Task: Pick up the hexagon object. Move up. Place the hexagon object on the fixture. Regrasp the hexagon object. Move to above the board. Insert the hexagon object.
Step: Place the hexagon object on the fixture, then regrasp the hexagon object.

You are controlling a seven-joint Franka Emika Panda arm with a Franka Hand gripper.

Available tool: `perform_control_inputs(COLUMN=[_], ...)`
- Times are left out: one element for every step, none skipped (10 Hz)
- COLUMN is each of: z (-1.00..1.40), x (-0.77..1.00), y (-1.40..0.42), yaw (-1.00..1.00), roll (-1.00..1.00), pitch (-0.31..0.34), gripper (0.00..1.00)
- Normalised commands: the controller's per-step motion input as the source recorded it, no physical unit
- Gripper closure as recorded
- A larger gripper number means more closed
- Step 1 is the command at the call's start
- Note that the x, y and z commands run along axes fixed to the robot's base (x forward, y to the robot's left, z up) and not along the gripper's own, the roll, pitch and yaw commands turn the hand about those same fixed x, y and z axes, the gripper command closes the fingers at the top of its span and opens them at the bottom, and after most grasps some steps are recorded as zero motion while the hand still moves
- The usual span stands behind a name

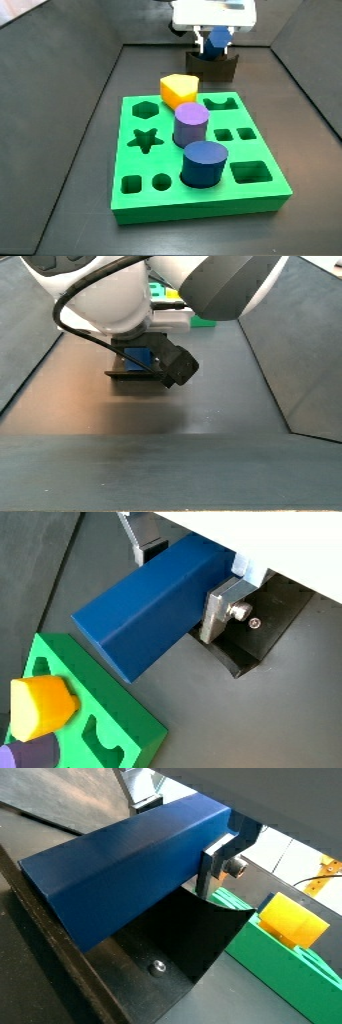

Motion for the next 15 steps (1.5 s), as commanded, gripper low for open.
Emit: perform_control_inputs(z=[-0.48, -0.47, -0.47, -0.17, 0.0, 1.0, 1.0, 1.0, 1.0, 1.0, 0.88, 0.7, 0.44, 0.24, 0.89], x=[0.09, 0.09, 0.09, 0.0, 0.0, 0.0, -0.01, -0.02, -0.02, -0.03, -0.03, -0.03, -0.03, -0.03, 0.0], y=[0.18, 0.18, 0.18, -0.5, 0.0, 0.0, 0.0, 0.0, 0.0, 0.0, 0.01, 0.01, 0.01, 0.01, -1.0], yaw=[-0.07, -0.06, -0.04, 0.0, 0.0, 0.01, 0.02, 0.02, 0.01, 0.01, 0.01, 0.0, -0.01, -0.01, 0.01], roll=[-0.1, -0.1, -0.1, 0.0, 0.0, -0.03, -0.02, 0.0, 0.01, 0.02, 0.02, 0.03, 0.04, 0.04, 1.0], pitch=[-0.04, -0.04, -0.04, 0.0, 0.0, 0.022, 0.022, 0.025, 0.03, 0.036, 0.042, 0.051, 0.06, 0.066, 0.076], gripper=[1.0, 1.0, 1.0, 1.0, 0.0, 0.0, 0.0, 0.0, 0.0, 0.0, 0.0, 0.0, 0.0, 0.0, 0.0])
